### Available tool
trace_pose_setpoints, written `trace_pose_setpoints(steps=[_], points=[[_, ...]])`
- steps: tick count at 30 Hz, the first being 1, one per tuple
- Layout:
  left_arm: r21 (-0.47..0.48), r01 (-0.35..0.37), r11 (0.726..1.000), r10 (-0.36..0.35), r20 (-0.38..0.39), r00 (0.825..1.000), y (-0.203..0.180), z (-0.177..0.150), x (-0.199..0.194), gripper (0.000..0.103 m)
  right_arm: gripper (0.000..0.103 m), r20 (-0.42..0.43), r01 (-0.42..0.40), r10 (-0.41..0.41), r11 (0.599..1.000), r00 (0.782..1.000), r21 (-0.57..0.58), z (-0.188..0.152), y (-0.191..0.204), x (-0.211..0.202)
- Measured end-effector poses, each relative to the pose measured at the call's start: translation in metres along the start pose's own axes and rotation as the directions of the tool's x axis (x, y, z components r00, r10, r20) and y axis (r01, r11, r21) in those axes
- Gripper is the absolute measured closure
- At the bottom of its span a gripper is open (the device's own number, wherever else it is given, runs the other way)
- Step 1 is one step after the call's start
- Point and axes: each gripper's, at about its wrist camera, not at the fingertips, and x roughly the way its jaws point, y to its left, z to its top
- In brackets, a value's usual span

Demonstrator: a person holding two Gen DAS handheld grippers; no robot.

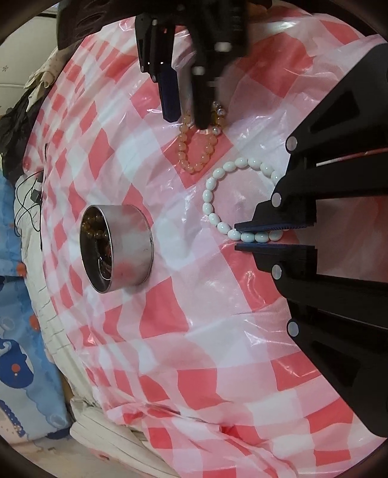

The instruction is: Organize jewelry

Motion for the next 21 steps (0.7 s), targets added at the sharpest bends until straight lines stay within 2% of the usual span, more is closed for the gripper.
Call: trace_pose_setpoints(steps=[3, 4, 6, 7, 9, 11, 12, 13, 15, 17, 18, 19, 21], points=[[0.005, -0.011, 1.0, 0.011, -0.005, 1.0, 0.0, -0.001, 0.004, 0.091, 0.062, -0.014, 0.033, -0.034, 0.998, 0.999, -0.045, -0.002, 0.007, 0.006], [0.005, -0.012, 1.0, 0.012, -0.008, 1.0, 0.0, -0.001, 0.005, 0.091, 0.076, -0.018, 0.03, -0.03, 0.999, 0.999, -0.042, -0.002, 0.005, 0.006], [0.013, -0.018, 1.0, 0.018, -0.007, 1.0, -0.001, -0.001, 0.004, 0.091, 0.092, -0.025, 0.01, -0.01, 1.0, 1.0, -0.026, -0.003, 0.002, 0.006], [0.014, -0.018, 1.0, 0.018, -0.005, 1.0, -0.001, -0.001, 0.004, 0.091, 0.094, -0.023, -0.016, 0.015, 1.0, 1.0, -0.011, -0.003, 0.0, 0.005], [0.007, -0.016, 1.0, 0.016, -0.003, 1.0, 0.0, 0.0, 0.003, 0.091, 0.094, -0.007, -0.046, 0.046, 0.999, 0.999, 0.007, -0.002, -0.001, 0.001], [0.004, -0.016, 1.0, 0.016, -0.006, 1.0, 0.0, 0.0, 0.004, 0.091, 0.094, -0.009, -0.022, 0.022, 1.0, 1.0, 0.002, -0.001, 0.0, 0.002], [0.004, -0.018, 1.0, 0.018, -0.007, 1.0, 0.0, 0.0, 0.004, 0.089, 0.09, -0.01, -0.008, 0.008, 1.0, 1.0, 0.007, -0.001, -0.001, 0.002], [0.004, -0.024, 1.0, 0.024, -0.007, 1.0, 0.0, 0.0, 0.004, 0.088, 0.079, -0.014, 0.006, -0.006, 1.0, 1.0, 0.01, -0.001, -0.002, 0.004], [0.002, -0.028, 1.0, 0.028, -0.008, 1.0, 0.0, 0.0, 0.006, 0.085, 0.077, -0.02, 0.034, -0.035, 0.999, 0.999, -0.012, -0.002, 0.0, 0.006], [0.006, -0.032, 0.999, 0.032, -0.01, 0.999, -0.001, -0.001, 0.006, 0.086, 0.078, -0.029, 0.061, -0.063, 0.997, 0.998, -0.053, -0.003, 0.006, 0.009], [0.01, -0.029, 1.0, 0.029, -0.012, 0.999, -0.001, -0.001, 0.006, 0.093, 0.087, -0.031, 0.056, -0.058, 0.997, 0.998, -0.061, -0.004, 0.007, 0.009], [0.014, 0.005, 1.0, -0.004, -0.011, 1.0, -0.003, 0.0, 0.004, 0.096, 0.094, -0.032, 0.024, -0.026, 0.999, 0.999, -0.044, -0.004, 0.006, 0.008], [0.02, 0.021, 1.0, -0.021, 0.008, 1.0, -0.006, 0.001, 0.0, 0.096, 0.094, -0.017, -0.065, 0.065, 0.998, 0.998, 0.021, -0.003, -0.004, 0.003]])
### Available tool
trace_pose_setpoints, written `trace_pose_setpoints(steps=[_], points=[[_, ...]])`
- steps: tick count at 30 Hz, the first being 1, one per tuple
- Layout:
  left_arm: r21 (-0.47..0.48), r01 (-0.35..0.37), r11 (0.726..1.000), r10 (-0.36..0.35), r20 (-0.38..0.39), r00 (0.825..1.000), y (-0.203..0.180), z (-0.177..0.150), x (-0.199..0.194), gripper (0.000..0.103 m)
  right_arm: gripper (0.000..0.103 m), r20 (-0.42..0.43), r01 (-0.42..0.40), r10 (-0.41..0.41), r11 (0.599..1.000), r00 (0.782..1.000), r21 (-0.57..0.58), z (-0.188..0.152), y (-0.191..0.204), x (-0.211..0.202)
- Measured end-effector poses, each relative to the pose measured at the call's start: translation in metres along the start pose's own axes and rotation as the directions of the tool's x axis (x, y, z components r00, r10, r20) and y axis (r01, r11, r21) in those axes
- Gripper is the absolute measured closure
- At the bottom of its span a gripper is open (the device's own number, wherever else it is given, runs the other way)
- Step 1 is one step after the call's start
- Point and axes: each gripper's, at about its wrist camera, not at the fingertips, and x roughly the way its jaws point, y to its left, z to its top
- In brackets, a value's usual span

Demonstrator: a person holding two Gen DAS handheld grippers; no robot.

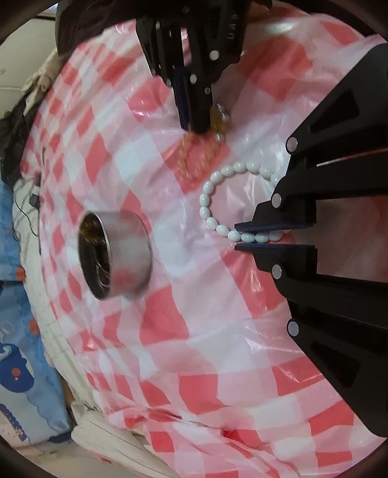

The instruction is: Organize jewelry

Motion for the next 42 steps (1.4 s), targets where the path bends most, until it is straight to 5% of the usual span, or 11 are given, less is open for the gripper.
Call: trace_pose_setpoints(steps=[12, 16, 17, 19, 20, 28, 30, 31, 32, 36, 42], points=[[-0.043, 0.006, 0.999, -0.004, 0.043, 0.999, 0.009, 0.003, -0.01, 0.096, 0.094, 0.093, -0.105, 0.099, 0.992, 0.991, 0.067, 0.008, -0.006, -0.026], [-0.035, -0.022, 0.999, 0.022, 0.008, 1.0, 0.009, 0.001, -0.003, 0.096, 0.093, 0.055, -0.049, 0.046, 0.997, 0.997, 0.059, 0.006, -0.007, -0.018], [-0.033, -0.025, 0.999, 0.025, 0.005, 1.0, 0.008, 0.001, -0.002, 0.096, 0.09, 0.048, -0.036, 0.033, 0.998, 0.998, 0.056, 0.006, -0.008, -0.016], [-0.03, -0.027, 0.999, 0.027, 0.008, 1.0, 0.008, 0.001, -0.003, 0.096, 0.064, 0.045, -0.021, 0.019, 0.998, 0.999, 0.051, 0.006, -0.008, -0.014], [-0.03, -0.028, 0.999, 0.028, 0.011, 1.0, 0.008, 0.001, -0.003, 0.096, 0.062, 0.05, -0.005, 0.003, 0.999, 0.999, 0.046, 0.006, -0.007, -0.015], [0.007, -0.067, 0.998, 0.067, -0.011, 0.998, 0.004, -0.001, 0.004, 0.09, 0.062, 0.0, 0.087, -0.087, 0.996, 0.996, -0.029, 0.002, 0.001, 0.0], [0.023, -0.075, 0.997, 0.075, -0.011, 0.997, 0.001, -0.001, 0.003, 0.093, 0.076, -0.009, 0.11, -0.111, 0.991, 0.994, -0.08, -0.001, 0.01, 0.002], [0.022, -0.063, 0.998, 0.064, -0.01, 0.998, 0.001, -0.001, 0.003, 0.096, 0.09, -0.012, 0.096, -0.097, 0.992, 0.995, -0.084, -0.001, 0.01, 0.002], [0.014, -0.047, 0.999, 0.047, -0.005, 0.999, 0.001, -0.001, 0.001, 0.096, 0.093, -0.011, 0.065, -0.066, 0.996, 0.998, -0.064, -0.001, 0.008, 0.0], [-0.034, 0.006, 0.999, -0.004, 0.05, 0.999, 0.005, 0.004, -0.01, 0.096, 0.094, 0.057, -0.131, 0.127, 0.989, 0.99, 0.075, 0.003, -0.01, -0.016], [-0.083, -0.01, 0.997, 0.018, 0.1, 0.995, 0.014, 0.007, -0.019, 0.096, 0.094, 0.149, -0.25, 0.229, 0.958, 0.962, 0.139, 0.007, -0.019, -0.032]])
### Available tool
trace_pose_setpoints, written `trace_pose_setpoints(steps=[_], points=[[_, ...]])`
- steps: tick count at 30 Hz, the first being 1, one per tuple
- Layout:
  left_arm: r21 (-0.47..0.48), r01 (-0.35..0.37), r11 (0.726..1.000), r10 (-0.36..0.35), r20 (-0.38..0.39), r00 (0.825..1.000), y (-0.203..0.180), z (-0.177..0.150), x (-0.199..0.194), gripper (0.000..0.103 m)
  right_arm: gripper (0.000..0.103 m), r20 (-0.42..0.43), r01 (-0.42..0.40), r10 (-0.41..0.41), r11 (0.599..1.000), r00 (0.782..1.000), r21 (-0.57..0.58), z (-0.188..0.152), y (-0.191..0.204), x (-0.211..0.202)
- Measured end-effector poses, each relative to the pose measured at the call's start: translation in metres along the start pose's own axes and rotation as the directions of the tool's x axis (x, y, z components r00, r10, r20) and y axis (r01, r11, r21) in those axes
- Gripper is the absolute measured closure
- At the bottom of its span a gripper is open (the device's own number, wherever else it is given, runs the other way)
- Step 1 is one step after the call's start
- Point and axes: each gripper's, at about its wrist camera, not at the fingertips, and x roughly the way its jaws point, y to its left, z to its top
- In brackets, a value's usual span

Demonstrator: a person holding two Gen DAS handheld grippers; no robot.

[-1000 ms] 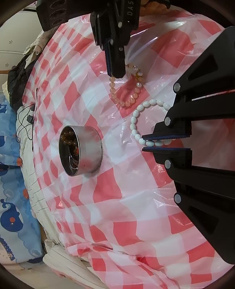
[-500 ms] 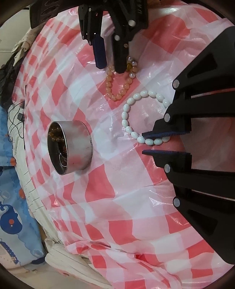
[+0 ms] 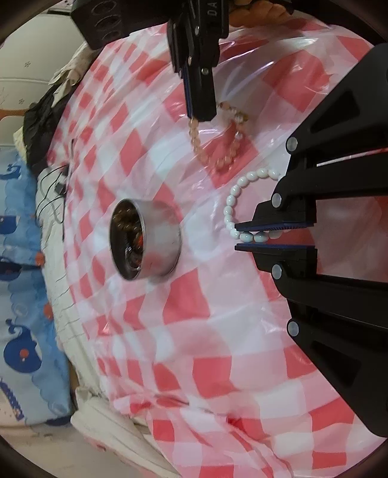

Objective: Organize jewelry
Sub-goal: 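Lift the white pearl bracelet with the left gripper while the right gripper lifts the peach bracelet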

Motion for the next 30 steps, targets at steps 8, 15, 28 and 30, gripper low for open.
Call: trace_pose_setpoints(steps=[8, 15, 28, 30], points=[[-0.016, -0.003, 1.0, 0.003, 0.024, 1.0, 0.004, 0.002, -0.004, 0.096, 0.094, 0.032, 0.005, -0.004, 1.0, 0.999, -0.002, 0.006, 0.003, -0.004], [-0.006, -0.01, 1.0, 0.01, 0.011, 1.0, 0.002, 0.002, -0.001, 0.096, 0.094, 0.023, 0.053, -0.052, 0.998, 0.998, -0.046, 0.004, 0.008, -0.001], [-0.01, -0.011, 1.0, 0.012, 0.065, 0.998, 0.001, 0.005, -0.009, 0.096, 0.094, 0.105, 0.039, -0.032, 0.997, 0.994, -0.061, 0.008, 0.011, -0.016], [-0.015, -0.007, 1.0, 0.008, 0.077, 0.997, 0.001, 0.006, -0.011, 0.096, 0.094, 0.119, 0.034, -0.027, 0.998, 0.993, -0.06, 0.008, 0.012, -0.019]])
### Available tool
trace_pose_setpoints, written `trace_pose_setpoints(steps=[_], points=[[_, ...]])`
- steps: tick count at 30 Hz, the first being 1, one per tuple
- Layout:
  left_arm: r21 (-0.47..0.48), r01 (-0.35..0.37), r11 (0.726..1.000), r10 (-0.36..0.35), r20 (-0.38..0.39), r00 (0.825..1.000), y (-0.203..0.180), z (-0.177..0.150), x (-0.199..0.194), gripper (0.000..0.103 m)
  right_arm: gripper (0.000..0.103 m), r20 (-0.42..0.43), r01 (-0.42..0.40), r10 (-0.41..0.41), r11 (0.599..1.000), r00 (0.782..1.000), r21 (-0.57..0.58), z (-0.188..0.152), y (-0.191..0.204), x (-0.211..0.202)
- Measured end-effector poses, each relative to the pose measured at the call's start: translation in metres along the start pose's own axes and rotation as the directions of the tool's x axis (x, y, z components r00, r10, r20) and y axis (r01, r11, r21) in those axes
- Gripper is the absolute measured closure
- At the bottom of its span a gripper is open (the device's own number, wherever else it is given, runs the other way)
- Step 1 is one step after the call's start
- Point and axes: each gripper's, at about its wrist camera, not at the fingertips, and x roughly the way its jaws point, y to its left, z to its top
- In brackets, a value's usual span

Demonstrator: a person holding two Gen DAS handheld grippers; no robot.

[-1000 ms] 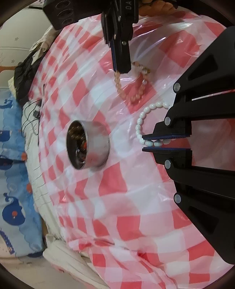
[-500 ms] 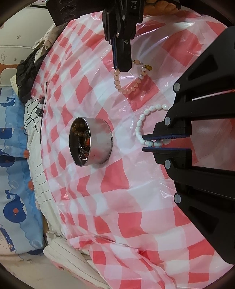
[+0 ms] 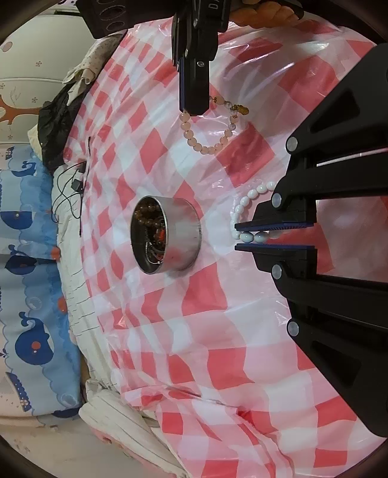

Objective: Organize jewelry
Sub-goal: 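Lift the white pearl bracelet with the left gripper while the right gripper lifts the peach bracelet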

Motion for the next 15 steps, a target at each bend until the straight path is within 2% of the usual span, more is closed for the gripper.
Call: trace_pose_setpoints(steps=[15], points=[[0.002, 0.012, 1.0, -0.013, 0.048, 0.999, -0.0036, 0.0048, -0.0069, 0.096, 0.094, 0.036, -0.021, 0.021, 1.0, 0.999, 0.006, 0.0039, 0.0001, -0.0067]])
